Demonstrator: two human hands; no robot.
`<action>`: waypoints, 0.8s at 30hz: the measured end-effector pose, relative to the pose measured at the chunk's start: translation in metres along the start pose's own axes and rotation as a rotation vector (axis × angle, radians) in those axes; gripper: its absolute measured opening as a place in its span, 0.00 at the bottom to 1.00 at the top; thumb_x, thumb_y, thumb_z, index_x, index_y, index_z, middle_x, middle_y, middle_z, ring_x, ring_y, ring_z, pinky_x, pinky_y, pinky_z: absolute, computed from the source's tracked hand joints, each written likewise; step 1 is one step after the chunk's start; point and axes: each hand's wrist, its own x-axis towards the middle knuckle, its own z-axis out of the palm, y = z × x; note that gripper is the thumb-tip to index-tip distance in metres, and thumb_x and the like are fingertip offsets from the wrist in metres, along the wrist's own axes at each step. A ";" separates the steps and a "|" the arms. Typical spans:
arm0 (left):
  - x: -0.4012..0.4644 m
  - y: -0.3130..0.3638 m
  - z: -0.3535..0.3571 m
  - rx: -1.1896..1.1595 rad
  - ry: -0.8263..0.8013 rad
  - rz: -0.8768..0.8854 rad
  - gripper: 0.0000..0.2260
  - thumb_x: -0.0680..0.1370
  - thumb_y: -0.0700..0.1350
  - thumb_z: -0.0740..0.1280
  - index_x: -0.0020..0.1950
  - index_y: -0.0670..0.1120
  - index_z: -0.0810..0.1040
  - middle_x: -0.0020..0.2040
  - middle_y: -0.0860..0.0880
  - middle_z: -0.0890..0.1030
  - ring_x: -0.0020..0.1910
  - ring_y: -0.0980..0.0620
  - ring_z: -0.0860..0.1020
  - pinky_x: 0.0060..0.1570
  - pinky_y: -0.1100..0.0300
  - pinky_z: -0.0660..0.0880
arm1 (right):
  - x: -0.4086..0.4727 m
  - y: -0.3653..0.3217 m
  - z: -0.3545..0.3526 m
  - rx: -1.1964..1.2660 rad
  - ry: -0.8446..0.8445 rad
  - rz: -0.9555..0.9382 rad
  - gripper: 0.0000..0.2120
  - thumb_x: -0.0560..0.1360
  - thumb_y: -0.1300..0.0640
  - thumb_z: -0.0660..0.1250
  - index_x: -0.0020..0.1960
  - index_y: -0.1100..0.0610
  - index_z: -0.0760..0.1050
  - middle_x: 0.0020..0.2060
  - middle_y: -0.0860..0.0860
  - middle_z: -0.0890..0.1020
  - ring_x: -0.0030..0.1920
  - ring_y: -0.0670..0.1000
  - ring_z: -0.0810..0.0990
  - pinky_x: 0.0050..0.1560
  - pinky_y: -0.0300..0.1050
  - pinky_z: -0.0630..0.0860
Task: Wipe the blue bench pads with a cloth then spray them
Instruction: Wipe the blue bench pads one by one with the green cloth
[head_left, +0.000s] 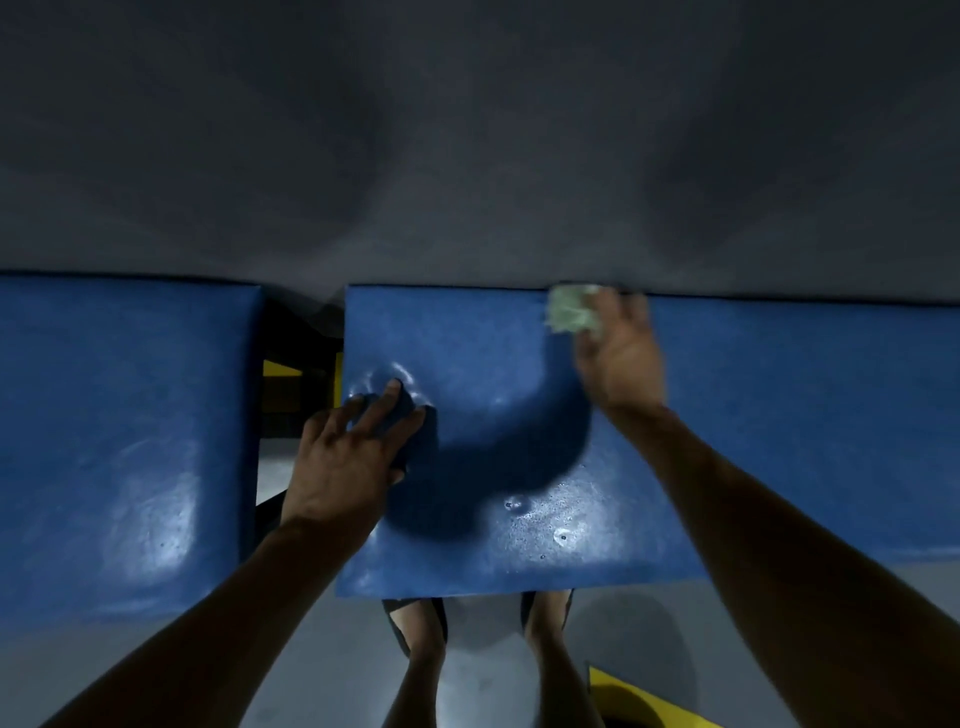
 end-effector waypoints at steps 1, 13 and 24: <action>0.000 0.001 0.000 -0.005 -0.009 0.007 0.33 0.74 0.53 0.72 0.76 0.61 0.61 0.80 0.53 0.57 0.74 0.42 0.65 0.67 0.45 0.64 | -0.004 0.022 -0.009 0.023 0.025 0.121 0.18 0.73 0.55 0.61 0.62 0.58 0.73 0.54 0.63 0.74 0.45 0.66 0.76 0.45 0.53 0.75; 0.000 -0.001 0.000 -0.023 -0.060 0.004 0.31 0.78 0.56 0.64 0.78 0.62 0.54 0.81 0.55 0.49 0.77 0.44 0.56 0.70 0.47 0.58 | -0.048 -0.133 0.042 0.087 -0.111 -0.081 0.20 0.69 0.58 0.65 0.62 0.56 0.74 0.54 0.59 0.73 0.40 0.60 0.76 0.46 0.51 0.77; -0.001 -0.001 -0.002 -0.062 -0.053 0.013 0.30 0.80 0.54 0.63 0.78 0.62 0.52 0.81 0.56 0.47 0.77 0.45 0.55 0.70 0.49 0.57 | -0.055 0.032 -0.020 -0.098 0.016 0.438 0.24 0.69 0.47 0.58 0.62 0.55 0.70 0.52 0.59 0.73 0.45 0.66 0.77 0.49 0.57 0.71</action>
